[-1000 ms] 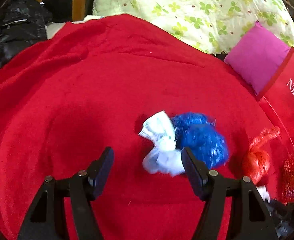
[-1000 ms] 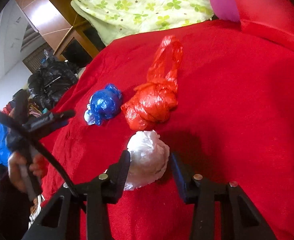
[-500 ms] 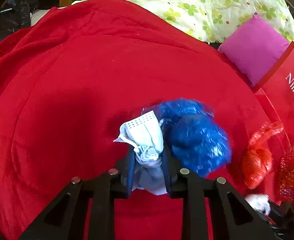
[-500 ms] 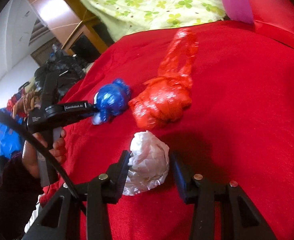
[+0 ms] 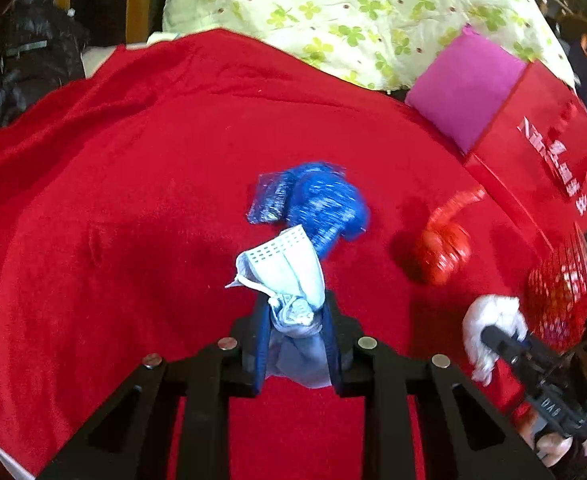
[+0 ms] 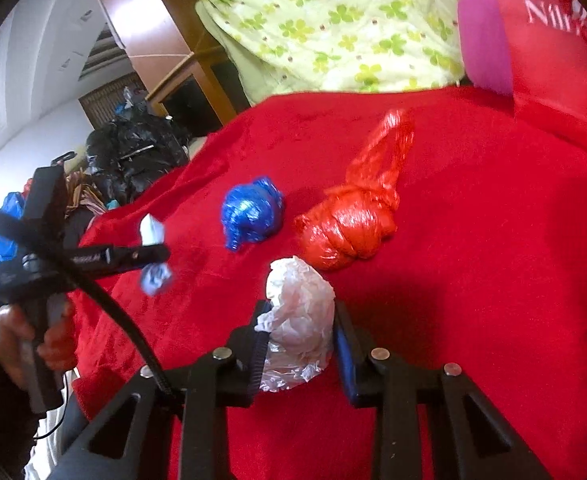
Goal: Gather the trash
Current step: 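Lift and carry the mask and foil ball to the red mesh basket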
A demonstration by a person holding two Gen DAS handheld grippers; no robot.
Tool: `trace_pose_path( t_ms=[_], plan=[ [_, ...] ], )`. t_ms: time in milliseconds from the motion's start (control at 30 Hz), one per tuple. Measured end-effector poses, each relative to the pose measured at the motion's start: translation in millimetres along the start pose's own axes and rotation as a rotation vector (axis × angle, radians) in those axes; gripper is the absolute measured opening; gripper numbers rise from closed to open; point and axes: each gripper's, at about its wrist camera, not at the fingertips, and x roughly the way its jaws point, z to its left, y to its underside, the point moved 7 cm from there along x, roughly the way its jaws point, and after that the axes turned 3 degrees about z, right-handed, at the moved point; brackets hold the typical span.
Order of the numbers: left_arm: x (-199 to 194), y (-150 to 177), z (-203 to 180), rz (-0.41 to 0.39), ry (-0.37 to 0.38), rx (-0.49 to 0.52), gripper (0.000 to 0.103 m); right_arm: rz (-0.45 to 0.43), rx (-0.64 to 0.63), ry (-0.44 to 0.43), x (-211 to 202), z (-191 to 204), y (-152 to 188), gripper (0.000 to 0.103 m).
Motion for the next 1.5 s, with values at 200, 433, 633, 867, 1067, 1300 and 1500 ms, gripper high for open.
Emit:
trace_pose_path(
  t_ms=[200,433,633,867,1067,1300,1500],
  plan=[
    [-37,0,-36,-0.075,-0.069,0.116,0.025,-0.06,0.027,-0.001,-46,8,0,0.033],
    [-81,2,-83,-0.18,-0.099,0.23,0.025,-0.162,-0.003,0.042,-111,22,-19,0.033],
    [-98,3,-109,-0.224,-0.105,0.297,0.026,-0.224,-0.009,0.055,-148,33,-28,0.033],
    [-108,4,-129,-0.248,-0.111,0.332,0.026,-0.293,-0.021,0.086,-186,36,-34,0.033],
    [-112,10,-145,-0.249,-0.113,0.359,0.026,-0.322,-0.004,0.112,-206,24,-33,0.033],
    [-114,12,-164,-0.257,-0.118,0.399,0.026,-0.35,0.023,0.139,-222,10,-33,0.033],
    [-115,12,-180,-0.261,-0.116,0.433,0.026,-0.362,0.042,0.151,-233,0,-33,0.033]
  ],
)
